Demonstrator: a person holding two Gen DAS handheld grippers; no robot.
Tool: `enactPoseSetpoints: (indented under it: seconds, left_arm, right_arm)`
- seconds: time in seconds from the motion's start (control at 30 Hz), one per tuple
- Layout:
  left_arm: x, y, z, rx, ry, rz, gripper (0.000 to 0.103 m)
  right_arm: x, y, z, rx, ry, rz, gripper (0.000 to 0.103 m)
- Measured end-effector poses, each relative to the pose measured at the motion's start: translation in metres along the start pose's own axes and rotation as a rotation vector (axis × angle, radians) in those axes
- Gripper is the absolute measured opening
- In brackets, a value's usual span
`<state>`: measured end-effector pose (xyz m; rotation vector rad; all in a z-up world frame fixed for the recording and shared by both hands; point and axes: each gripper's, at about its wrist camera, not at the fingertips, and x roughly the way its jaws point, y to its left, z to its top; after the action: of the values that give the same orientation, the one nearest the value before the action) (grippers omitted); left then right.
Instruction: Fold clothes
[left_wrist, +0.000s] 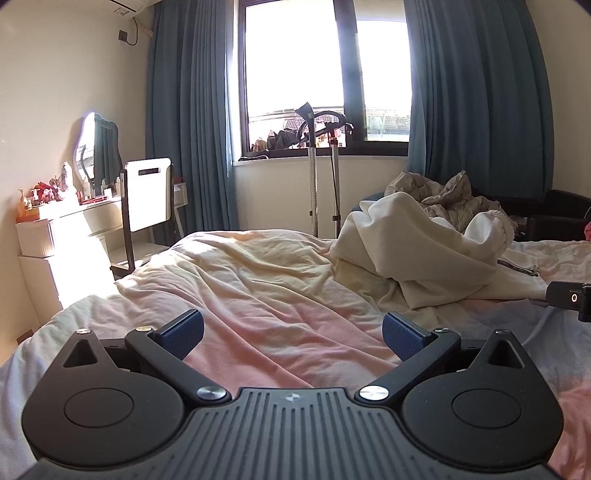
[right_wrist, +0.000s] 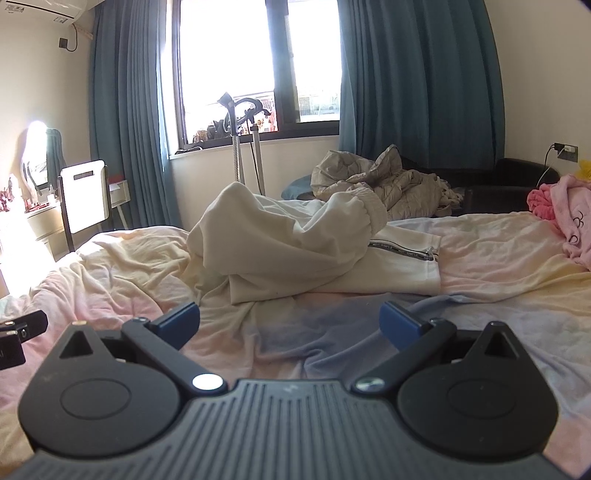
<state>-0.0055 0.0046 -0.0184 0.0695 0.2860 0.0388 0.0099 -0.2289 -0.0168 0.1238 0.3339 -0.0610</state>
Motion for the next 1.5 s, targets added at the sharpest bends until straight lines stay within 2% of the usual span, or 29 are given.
enactPoseSetpoints:
  seconds: [0.17,0.37,0.57,0.73,0.9,1.07,1.23,1.37,1.5]
  left_arm:
    - [0.0,0.0,0.002,0.001,0.0,0.0,0.103]
    - [0.002,-0.003,0.002,0.039,0.001,0.015,0.103]
    - [0.009,-0.019,0.004,0.145,-0.012,0.014,0.103]
    - [0.018,-0.046,0.01,0.243,-0.044,-0.033,0.103]
    - [0.04,-0.084,0.027,0.301,-0.046,-0.113,0.103]
    - [0.068,-0.13,0.047,0.345,-0.084,-0.192,0.103]
    - [0.098,-0.182,0.054,0.476,-0.155,-0.269,0.103]
    - [0.123,-0.222,0.056,0.581,-0.213,-0.315,0.103]
    - [0.162,-0.272,0.062,0.668,-0.239,-0.36,0.103]
  right_arm:
    - [-0.002,-0.003,0.002,0.014,-0.005,0.004,0.103]
    - [-0.001,-0.01,0.012,0.021,-0.033,-0.031,0.103]
    - [0.009,-0.024,0.037,0.036,-0.063,-0.034,0.103]
    - [0.016,-0.046,0.041,0.085,-0.049,-0.035,0.103]
    - [0.021,-0.063,0.043,0.091,0.01,-0.065,0.103]
    - [0.022,-0.089,0.045,0.156,0.013,-0.099,0.103]
    - [0.013,-0.119,0.042,0.297,0.011,-0.134,0.103]
    - [0.014,-0.135,0.036,0.372,-0.001,-0.209,0.103]
    - [0.023,-0.151,0.029,0.441,0.018,-0.22,0.103]
